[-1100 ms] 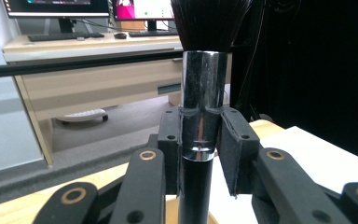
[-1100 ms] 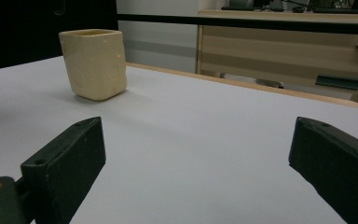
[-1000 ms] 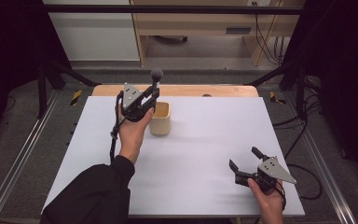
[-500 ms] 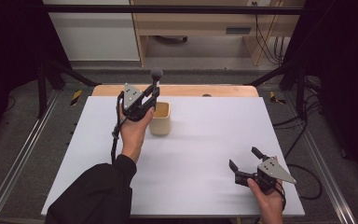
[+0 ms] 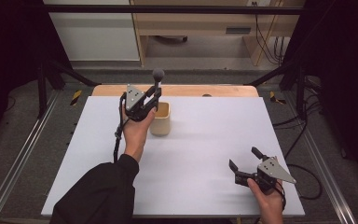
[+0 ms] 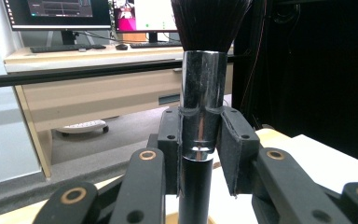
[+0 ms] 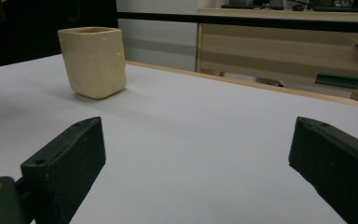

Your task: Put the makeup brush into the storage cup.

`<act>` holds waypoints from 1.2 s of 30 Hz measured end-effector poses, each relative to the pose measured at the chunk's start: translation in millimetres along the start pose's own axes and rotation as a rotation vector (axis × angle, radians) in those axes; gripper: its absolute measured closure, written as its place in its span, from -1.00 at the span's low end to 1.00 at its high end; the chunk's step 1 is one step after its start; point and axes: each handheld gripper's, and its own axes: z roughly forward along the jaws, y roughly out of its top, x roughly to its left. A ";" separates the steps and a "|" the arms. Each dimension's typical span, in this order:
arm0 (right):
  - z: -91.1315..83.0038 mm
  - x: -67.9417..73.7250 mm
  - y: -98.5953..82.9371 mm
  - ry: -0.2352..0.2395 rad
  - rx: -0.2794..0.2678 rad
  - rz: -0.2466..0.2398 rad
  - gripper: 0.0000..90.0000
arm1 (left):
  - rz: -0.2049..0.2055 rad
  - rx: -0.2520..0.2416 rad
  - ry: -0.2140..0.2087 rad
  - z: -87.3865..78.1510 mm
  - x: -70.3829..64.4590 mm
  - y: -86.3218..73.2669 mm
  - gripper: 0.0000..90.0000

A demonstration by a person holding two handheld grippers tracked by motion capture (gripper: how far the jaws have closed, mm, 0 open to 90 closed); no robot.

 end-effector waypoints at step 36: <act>0.5 0.3 -0.2 -0.001 0.002 -0.002 -0.91 | -0.054 0.046 -0.012 3.1 2.8 -30.7 0.59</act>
